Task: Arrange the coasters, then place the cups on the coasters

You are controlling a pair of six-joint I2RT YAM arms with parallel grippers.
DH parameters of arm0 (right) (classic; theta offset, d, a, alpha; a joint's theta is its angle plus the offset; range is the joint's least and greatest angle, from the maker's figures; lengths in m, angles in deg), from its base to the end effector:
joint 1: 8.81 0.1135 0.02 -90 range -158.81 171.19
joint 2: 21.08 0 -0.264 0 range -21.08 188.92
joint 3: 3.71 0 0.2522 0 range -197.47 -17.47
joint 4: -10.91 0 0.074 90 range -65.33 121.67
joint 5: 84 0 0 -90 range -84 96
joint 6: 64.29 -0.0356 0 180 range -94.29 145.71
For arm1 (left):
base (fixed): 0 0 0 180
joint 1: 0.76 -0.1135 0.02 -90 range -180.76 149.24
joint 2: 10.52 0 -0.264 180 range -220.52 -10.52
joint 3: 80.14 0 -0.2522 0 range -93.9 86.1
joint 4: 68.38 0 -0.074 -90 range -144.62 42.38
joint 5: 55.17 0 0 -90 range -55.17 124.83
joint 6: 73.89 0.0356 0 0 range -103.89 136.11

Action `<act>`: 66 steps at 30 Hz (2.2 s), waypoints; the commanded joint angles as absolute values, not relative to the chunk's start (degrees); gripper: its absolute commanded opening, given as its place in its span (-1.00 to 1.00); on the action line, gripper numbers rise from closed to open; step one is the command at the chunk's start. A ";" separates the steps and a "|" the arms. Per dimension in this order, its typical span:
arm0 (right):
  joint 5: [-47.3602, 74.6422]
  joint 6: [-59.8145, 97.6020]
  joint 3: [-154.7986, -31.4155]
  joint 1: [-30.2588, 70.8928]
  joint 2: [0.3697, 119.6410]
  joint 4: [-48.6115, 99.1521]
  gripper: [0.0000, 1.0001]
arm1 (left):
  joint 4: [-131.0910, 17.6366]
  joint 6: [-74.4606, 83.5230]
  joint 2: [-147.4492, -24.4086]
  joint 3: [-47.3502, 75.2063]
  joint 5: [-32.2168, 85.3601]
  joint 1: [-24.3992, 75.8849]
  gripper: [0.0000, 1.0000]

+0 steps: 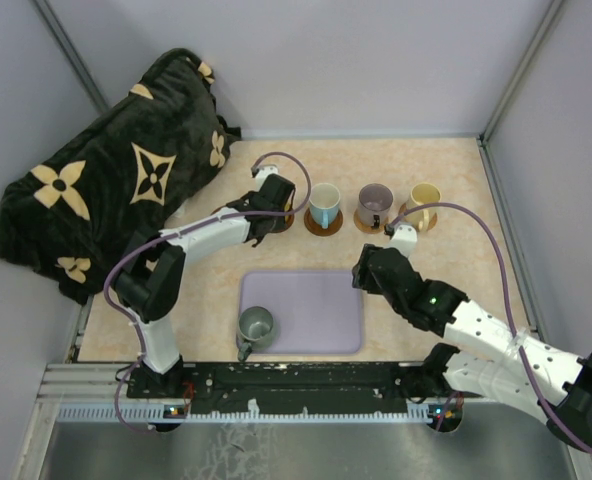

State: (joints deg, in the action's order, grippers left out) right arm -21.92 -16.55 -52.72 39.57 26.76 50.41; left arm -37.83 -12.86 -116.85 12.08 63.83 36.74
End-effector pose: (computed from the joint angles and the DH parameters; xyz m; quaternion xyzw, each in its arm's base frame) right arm 0.1305 0.1218 0.2489 0.0584 0.8778 0.1480 0.4518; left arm 0.3296 -0.2311 0.2071 -0.0198 0.9111 0.0108 0.4115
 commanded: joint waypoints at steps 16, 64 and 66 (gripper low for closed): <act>-21.26 -17.96 -52.04 40.07 26.47 48.35 0.08 | -36.82 -14.48 -111.79 16.09 65.34 36.53 -0.06; -22.71 -18.76 -55.17 40.01 37.27 43.79 0.16 | -9.68 -19.06 -51.05 45.41 34.54 51.21 0.54; -22.03 -19.15 -54.81 39.97 37.69 43.36 0.16 | -7.01 -20.42 -51.35 44.81 32.63 51.54 0.45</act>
